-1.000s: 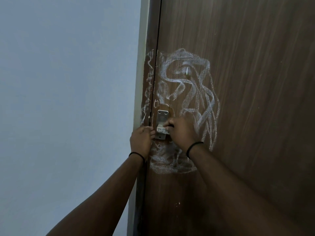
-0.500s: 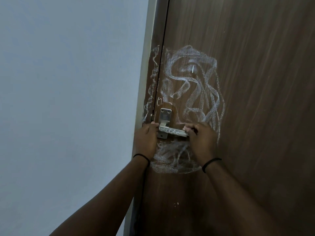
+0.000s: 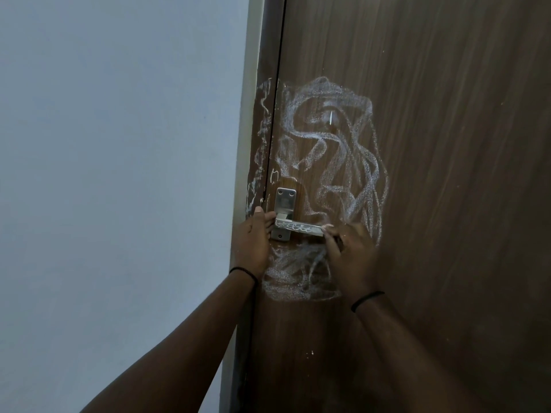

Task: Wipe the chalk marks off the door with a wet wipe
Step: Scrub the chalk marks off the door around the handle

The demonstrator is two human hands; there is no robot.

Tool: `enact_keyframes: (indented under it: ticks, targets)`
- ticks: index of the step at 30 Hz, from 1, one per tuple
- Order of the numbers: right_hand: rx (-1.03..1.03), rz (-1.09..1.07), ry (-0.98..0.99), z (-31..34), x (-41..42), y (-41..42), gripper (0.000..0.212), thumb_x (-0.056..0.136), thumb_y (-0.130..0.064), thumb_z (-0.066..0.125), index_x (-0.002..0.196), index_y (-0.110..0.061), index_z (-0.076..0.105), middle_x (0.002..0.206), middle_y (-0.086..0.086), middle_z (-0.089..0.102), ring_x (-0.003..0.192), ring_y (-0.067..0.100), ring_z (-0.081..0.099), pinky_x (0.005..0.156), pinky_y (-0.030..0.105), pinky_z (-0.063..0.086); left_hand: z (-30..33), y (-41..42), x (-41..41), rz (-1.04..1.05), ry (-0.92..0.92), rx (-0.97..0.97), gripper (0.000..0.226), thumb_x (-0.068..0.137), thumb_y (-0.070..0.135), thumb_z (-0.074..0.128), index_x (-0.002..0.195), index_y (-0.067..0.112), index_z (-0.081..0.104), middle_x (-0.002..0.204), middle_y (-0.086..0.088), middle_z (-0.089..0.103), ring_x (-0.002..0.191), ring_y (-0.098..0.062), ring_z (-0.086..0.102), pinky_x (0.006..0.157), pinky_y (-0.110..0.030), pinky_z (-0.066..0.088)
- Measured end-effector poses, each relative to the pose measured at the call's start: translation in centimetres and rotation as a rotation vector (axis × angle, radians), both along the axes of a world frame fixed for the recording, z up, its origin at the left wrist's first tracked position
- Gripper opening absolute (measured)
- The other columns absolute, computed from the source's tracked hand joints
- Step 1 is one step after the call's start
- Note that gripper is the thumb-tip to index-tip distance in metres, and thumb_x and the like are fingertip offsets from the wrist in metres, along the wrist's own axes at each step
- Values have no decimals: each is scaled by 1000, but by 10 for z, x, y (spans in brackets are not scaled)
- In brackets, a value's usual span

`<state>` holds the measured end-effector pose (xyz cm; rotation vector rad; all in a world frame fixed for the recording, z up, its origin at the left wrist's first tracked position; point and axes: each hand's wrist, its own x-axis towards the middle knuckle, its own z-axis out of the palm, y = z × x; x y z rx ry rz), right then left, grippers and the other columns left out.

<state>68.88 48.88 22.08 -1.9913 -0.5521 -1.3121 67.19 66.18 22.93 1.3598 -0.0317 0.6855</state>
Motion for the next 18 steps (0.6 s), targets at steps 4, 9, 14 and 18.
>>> enact_keyframes:
  ticks: [4, 9, 14, 18]
  targets:
    - [-21, -10, 2, 1, 5, 6, 6, 84, -3, 73, 87, -7, 70, 89, 5, 58, 74, 11, 50, 72, 5, 31, 1, 0, 2, -4, 15, -4, 52, 106, 37, 27, 121, 5, 65, 120, -12, 68, 111, -19, 64, 101, -33, 49]
    - [-98, 8, 8, -18, 5, 9, 11, 83, 0, 72, 82, -8, 65, 87, 3, 54, 73, 9, 46, 66, 11, 33, 0, 6, 3, -35, 24, -24, 52, 106, 38, 28, 121, 3, 64, 120, -13, 68, 108, -18, 65, 97, -30, 50]
    - [-33, -2, -6, -9, 4, 17, 6, 86, -2, 69, 86, -8, 67, 91, 3, 55, 75, 14, 53, 70, 18, 38, 1, 8, 4, -22, 34, 7, 53, 106, 37, 27, 122, 3, 64, 121, -15, 68, 112, -23, 65, 103, -39, 48]
    - [-111, 39, -28, -12, 2, 26, 8, 83, 1, 71, 85, -6, 68, 88, 9, 60, 77, 20, 57, 71, 28, 47, -1, 11, 5, -16, 32, 0, 53, 106, 38, 27, 121, 3, 64, 120, -15, 68, 110, -21, 66, 101, -38, 50]
